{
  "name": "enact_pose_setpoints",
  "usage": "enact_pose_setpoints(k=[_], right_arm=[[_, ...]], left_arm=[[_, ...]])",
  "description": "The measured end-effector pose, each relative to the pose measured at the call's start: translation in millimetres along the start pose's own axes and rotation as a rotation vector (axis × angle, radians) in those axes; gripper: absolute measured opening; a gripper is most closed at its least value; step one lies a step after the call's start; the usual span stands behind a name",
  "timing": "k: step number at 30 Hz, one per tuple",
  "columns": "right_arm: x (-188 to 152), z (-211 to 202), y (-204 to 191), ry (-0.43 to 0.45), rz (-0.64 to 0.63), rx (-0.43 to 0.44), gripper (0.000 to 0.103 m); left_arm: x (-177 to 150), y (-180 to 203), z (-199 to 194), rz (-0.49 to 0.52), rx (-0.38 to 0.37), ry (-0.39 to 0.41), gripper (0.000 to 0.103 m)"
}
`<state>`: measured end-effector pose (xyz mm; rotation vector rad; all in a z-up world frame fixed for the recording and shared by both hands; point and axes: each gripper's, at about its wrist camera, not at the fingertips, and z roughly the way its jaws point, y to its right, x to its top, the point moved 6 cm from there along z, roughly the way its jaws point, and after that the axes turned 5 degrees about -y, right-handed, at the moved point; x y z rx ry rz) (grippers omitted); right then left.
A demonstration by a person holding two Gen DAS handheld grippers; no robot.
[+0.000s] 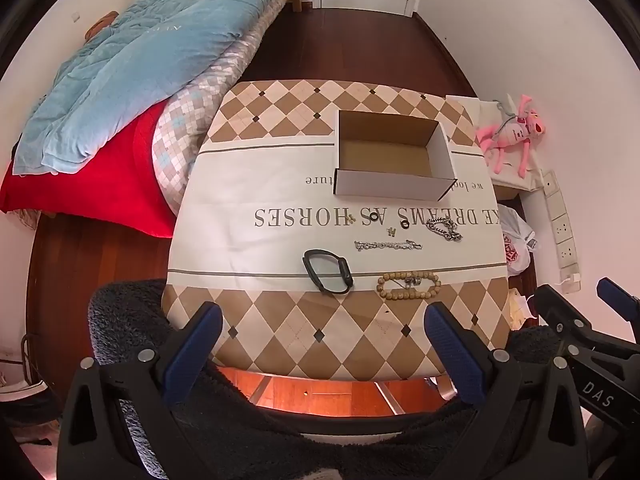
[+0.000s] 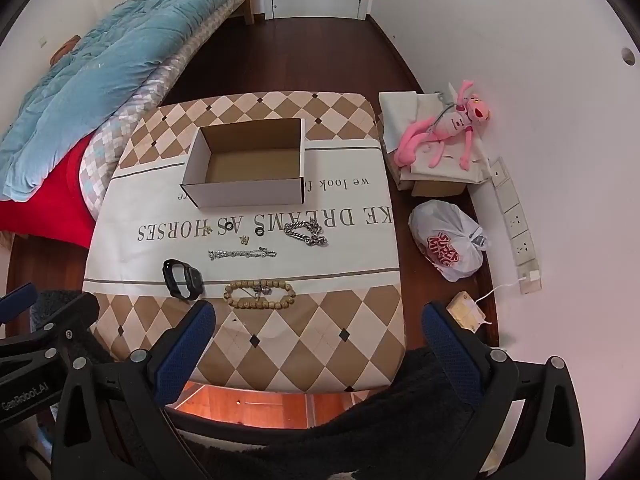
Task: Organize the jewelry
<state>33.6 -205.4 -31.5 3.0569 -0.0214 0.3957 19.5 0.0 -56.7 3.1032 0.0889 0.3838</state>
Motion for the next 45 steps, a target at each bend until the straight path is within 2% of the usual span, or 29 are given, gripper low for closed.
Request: enact_pose_setpoints(k=[45], right_arm=[[4.6,-7.8,3.4,0.016,-0.001,-0.007,0.103]], left_arm=[[-3.7,1.2,-0.6,0.001,-0.002,0.001,0.103]])
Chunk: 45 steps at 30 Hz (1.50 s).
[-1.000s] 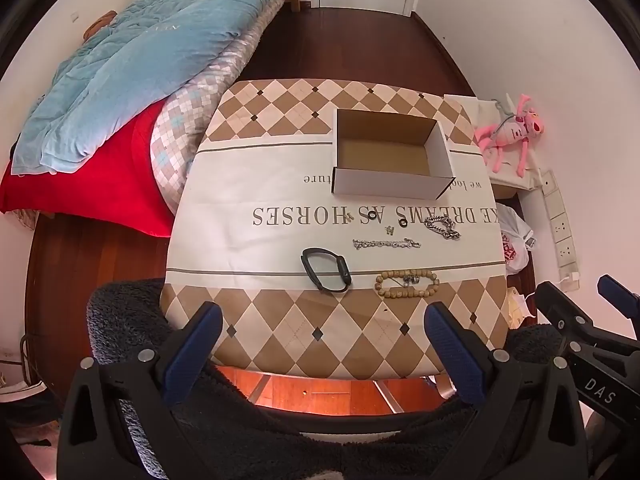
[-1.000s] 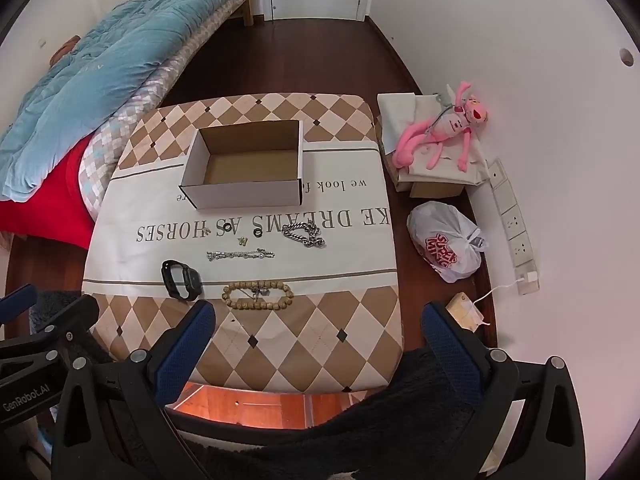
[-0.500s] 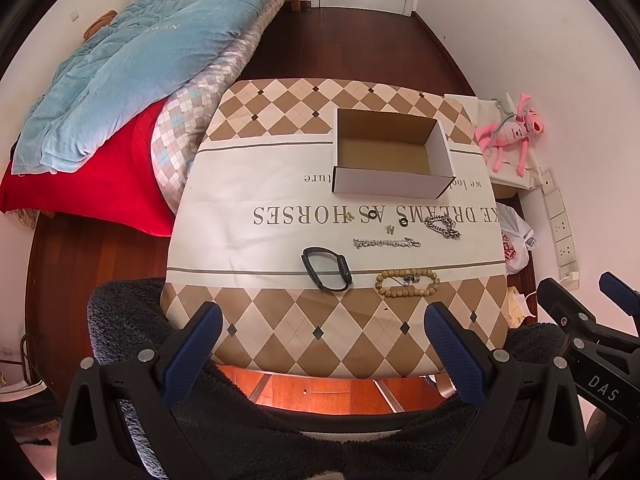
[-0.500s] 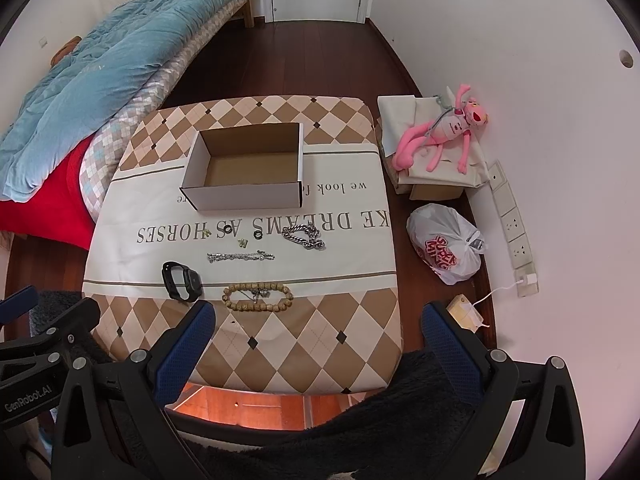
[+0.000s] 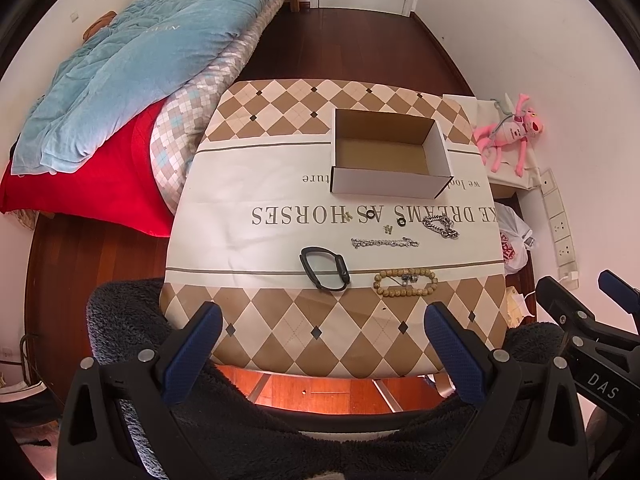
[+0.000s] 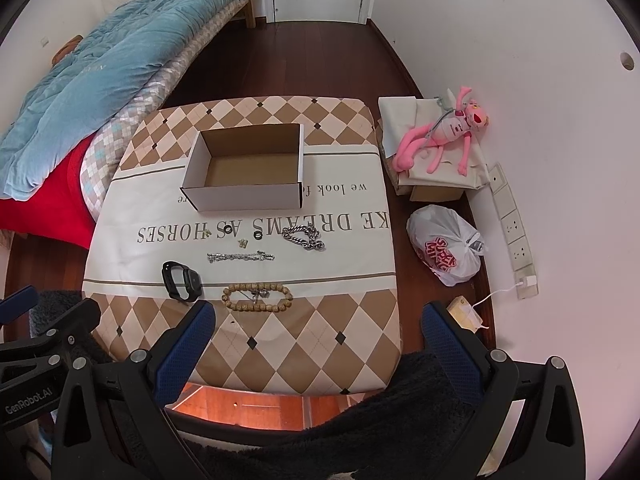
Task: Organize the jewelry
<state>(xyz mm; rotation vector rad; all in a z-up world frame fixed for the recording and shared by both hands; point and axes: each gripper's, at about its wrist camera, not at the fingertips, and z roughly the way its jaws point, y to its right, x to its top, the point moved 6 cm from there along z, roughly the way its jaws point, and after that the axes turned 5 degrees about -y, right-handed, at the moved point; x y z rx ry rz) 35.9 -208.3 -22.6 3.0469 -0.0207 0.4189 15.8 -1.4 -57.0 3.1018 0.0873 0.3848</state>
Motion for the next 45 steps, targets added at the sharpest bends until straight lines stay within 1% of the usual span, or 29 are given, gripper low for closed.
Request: enact_pose_setpoints(k=[17,21,45], right_arm=[[-4.1,4.5,-0.4,0.0,-0.002,0.001,0.103],[-0.8,-0.9,-0.9,-0.001,-0.002,0.002,0.103],[-0.9,-1.4,-1.2,0.001,-0.001,-0.002,0.103]], left_arm=[[0.0,0.4,-0.2,0.0,-0.001,0.0,0.103],[-0.1,0.7,-0.4,0.0,-0.001,0.0,0.103],[1.4,6.8,-1.2,0.002,-0.002,-0.001,0.103]])
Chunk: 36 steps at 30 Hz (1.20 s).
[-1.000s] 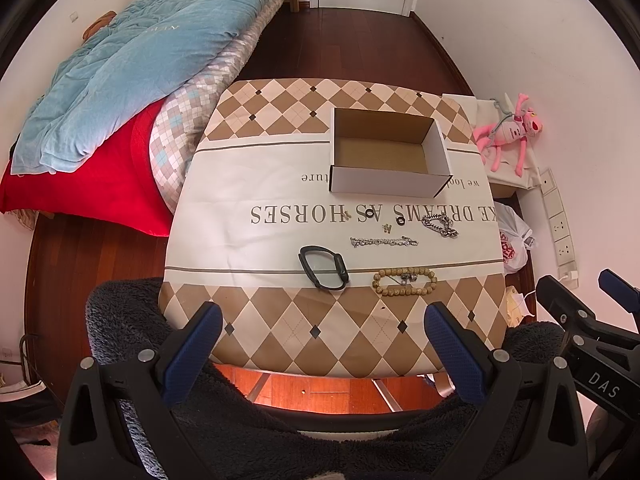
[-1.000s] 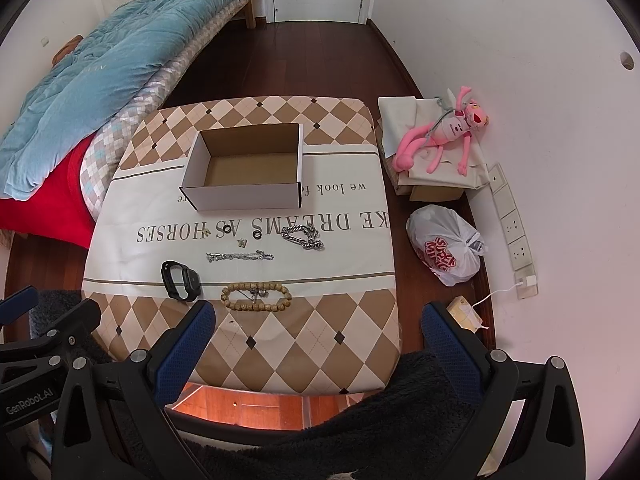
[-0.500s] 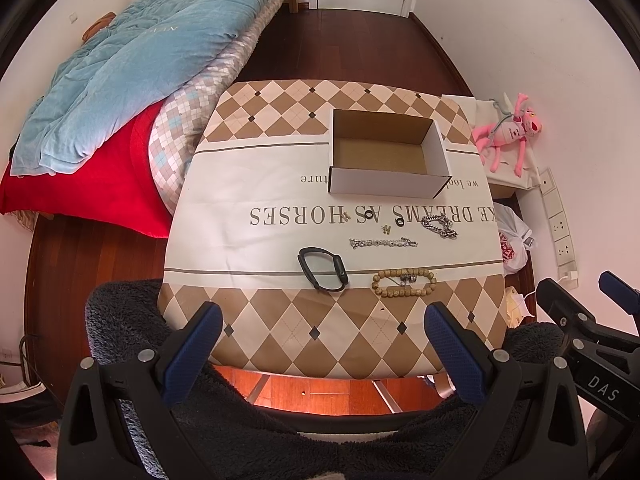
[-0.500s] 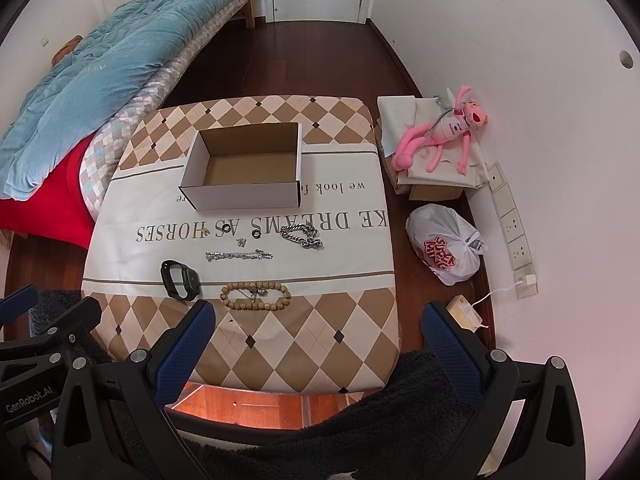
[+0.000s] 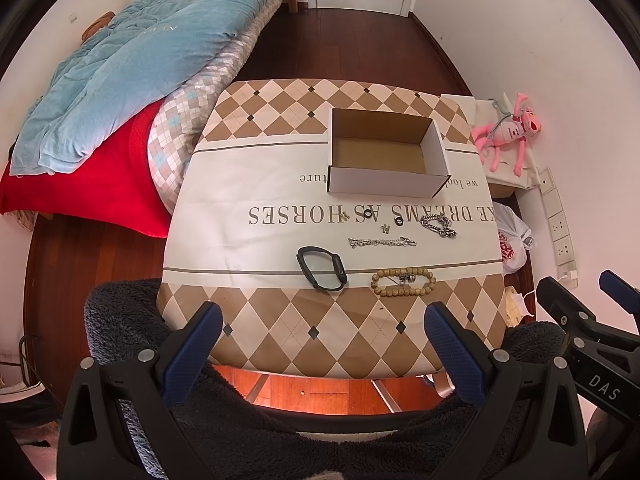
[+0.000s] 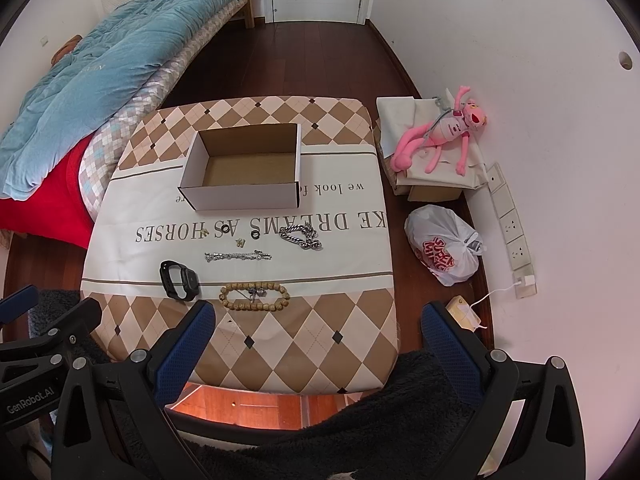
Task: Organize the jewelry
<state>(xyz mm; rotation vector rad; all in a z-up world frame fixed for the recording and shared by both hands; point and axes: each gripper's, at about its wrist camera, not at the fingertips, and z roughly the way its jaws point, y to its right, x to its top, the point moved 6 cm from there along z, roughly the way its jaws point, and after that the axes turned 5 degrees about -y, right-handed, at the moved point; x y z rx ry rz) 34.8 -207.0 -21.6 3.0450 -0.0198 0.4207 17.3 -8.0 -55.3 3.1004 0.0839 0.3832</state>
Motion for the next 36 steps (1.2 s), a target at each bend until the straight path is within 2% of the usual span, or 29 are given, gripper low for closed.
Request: enact_pose_setpoints(k=[6,11,15,17,19,21,25,30,35,36], right_arm=[[4.5,2.3,3.1,0.023,0.028,0.011,0.103],[2.6,55.1,15.8,-0.015,0.082,0.008,0.103],[0.4,114.0,12.1,-0.095,0.101,-0.004,0.103],[-6.3,143.9,6.0,-0.146,0.11,0.007,0.099],[-13.9,174.3,-0.1,-0.198,0.108,0.01,0.092],[-20.9,200.9,-6.2,-0.237,0.109,0.012,0.089],[-32.5,237.4,-14.2,-0.289,0.112,0.011,0.084],[-32.8,253.3,-22.9,-0.283,0.106,0.027,0.081],[-30.7,247.3,-27.3,-0.279,0.091,0.034,0.075],[-30.3,245.4,-28.0,-0.263,0.085,0.034,0.069]], left_arm=[[12.3,-4.2,13.0,0.002,0.023,0.027,0.103],[30.5,-18.6,49.0,-0.001,0.094,0.043,0.103],[37.8,-31.5,93.4,-0.019,0.117,-0.012,0.102],[39.0,-37.3,113.9,-0.029,0.118,-0.043,0.102],[39.3,-41.6,135.0,-0.049,0.094,-0.086,0.09],[37.9,-42.2,151.1,-0.055,0.072,-0.126,0.084],[35.7,-40.6,171.8,-0.036,0.067,-0.151,0.084],[30.3,-44.1,188.9,-0.061,0.046,-0.194,0.083],[26.4,-47.8,197.7,-0.084,0.012,-0.217,0.083],[25.3,-47.5,200.3,-0.083,0.009,-0.222,0.083]])
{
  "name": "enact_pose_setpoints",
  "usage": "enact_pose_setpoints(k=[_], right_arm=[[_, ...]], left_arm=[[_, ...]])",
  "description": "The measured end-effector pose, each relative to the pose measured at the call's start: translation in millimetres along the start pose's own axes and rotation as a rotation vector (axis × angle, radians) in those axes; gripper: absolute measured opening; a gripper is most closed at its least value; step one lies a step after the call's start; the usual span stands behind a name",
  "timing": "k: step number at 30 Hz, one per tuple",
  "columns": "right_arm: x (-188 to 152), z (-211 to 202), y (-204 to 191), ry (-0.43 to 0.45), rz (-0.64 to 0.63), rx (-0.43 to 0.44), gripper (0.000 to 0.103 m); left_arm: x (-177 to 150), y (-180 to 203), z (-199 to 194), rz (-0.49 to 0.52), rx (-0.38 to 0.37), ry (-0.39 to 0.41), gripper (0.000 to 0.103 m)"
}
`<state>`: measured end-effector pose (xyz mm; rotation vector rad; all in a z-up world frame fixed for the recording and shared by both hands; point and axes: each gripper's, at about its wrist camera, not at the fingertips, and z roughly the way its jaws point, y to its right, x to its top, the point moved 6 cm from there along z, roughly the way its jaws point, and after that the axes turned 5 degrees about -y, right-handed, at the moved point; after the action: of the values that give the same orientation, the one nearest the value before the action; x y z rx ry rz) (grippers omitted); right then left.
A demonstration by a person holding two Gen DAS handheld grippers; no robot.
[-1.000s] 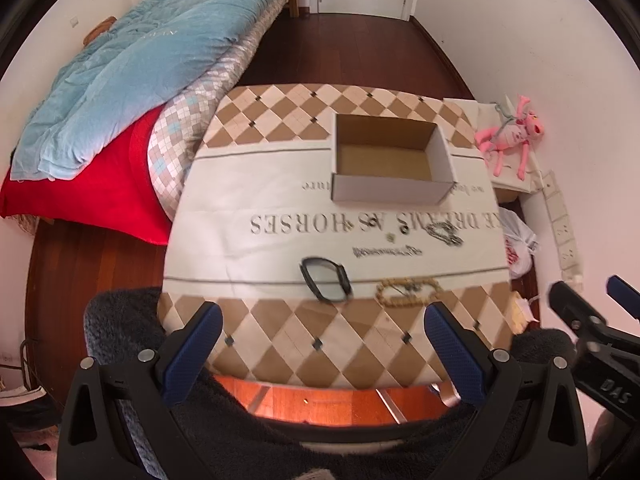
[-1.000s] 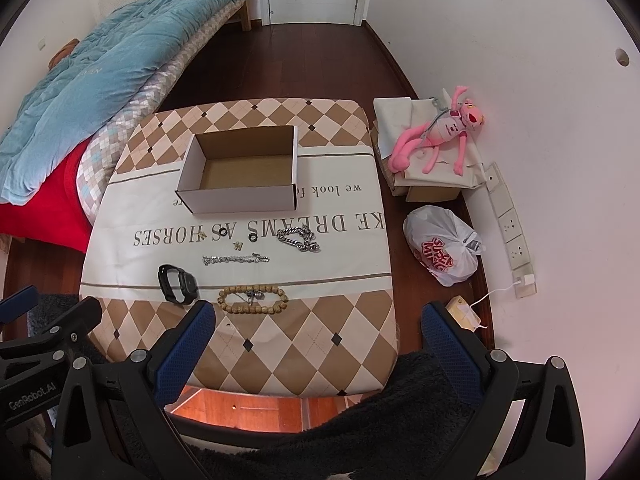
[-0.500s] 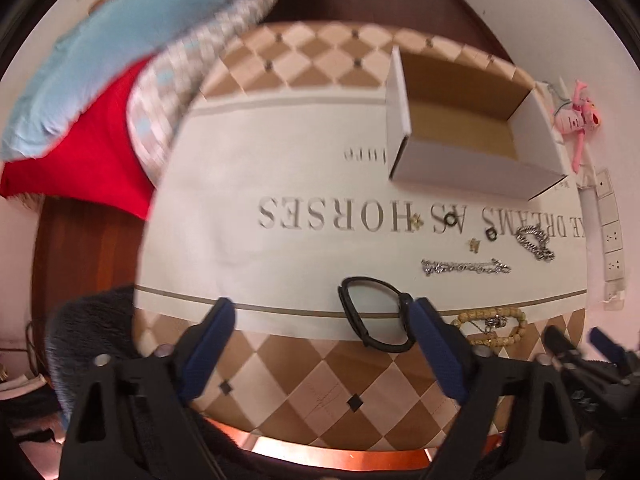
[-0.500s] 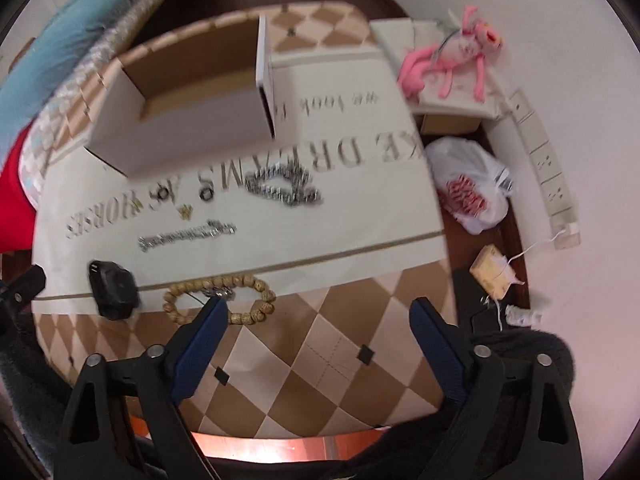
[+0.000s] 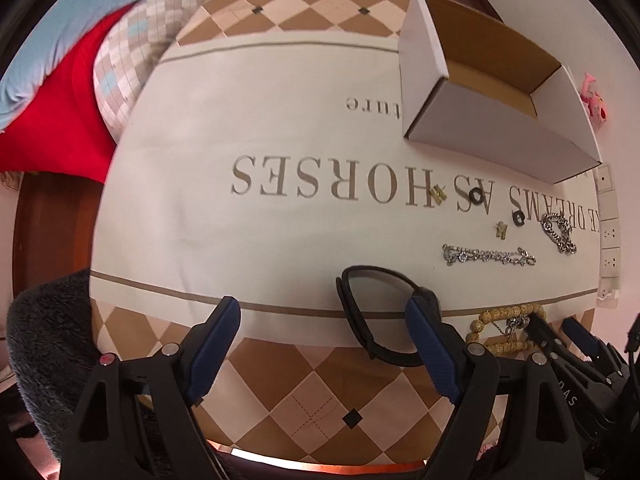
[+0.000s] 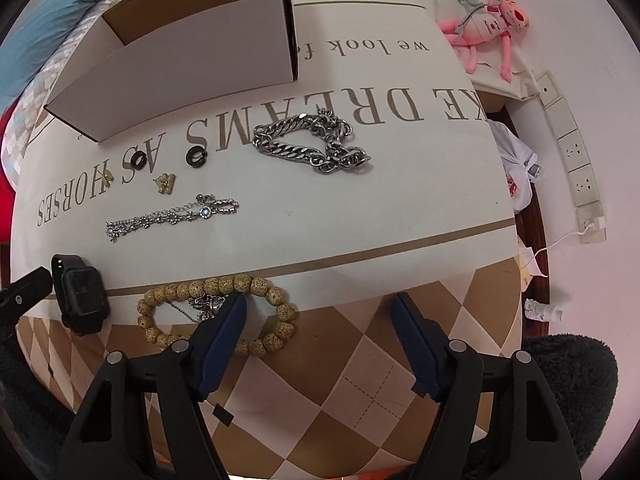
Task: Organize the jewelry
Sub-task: 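Grasp the black watch band with the left tool while the right grasps the wooden bead bracelet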
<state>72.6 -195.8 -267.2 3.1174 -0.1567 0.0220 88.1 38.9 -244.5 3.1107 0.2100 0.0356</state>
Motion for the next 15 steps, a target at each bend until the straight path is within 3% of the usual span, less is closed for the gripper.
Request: enact_pose_setpoints(k=[1,3,4,5,6,7,10,15], right_arm=[[-0.5,-2.5,1.6,0.009,-0.002,0.001,0.064],[0.1,-6.5,1.2,0.016,-0.011,0.0,0.035],[-0.6,-7.1,1.0,0.014,-0.014,-0.002,0.019],[-1.4,-7.2,0.9,0.013,-0.017,-0.005,0.014],[-1.9,-7.5,0.9,0.015,-0.021,-0.007,0.011],[-2.2,-8.0,1.0,0.017,-0.022,-0.007,0.01],[-4.8,-10.5,-1.8,0.025,-0.028,-0.013,0.009],[-9.1,-14.9,-1.7,0.023,-0.002,0.044,0.009]], left_arm=[[-0.7,0.0,3.1,0.003,-0.003,-0.004,0.083],[-1.8,-0.4,8.7,0.007,-0.014,-0.017,0.082],[-2.8,0.9,9.9,0.012,-0.021,-0.016,0.076],[-0.5,-0.2,12.6,0.015,-0.025,-0.017,0.072],[-1.4,0.1,15.5,0.017,-0.028,-0.025,0.064],[-2.1,0.6,18.8,0.018,-0.037,-0.032,0.048],[-2.1,2.0,20.1,0.022,-0.055,-0.006,0.012],[-2.8,12.0,11.8,0.063,-0.06,0.013,0.004]])
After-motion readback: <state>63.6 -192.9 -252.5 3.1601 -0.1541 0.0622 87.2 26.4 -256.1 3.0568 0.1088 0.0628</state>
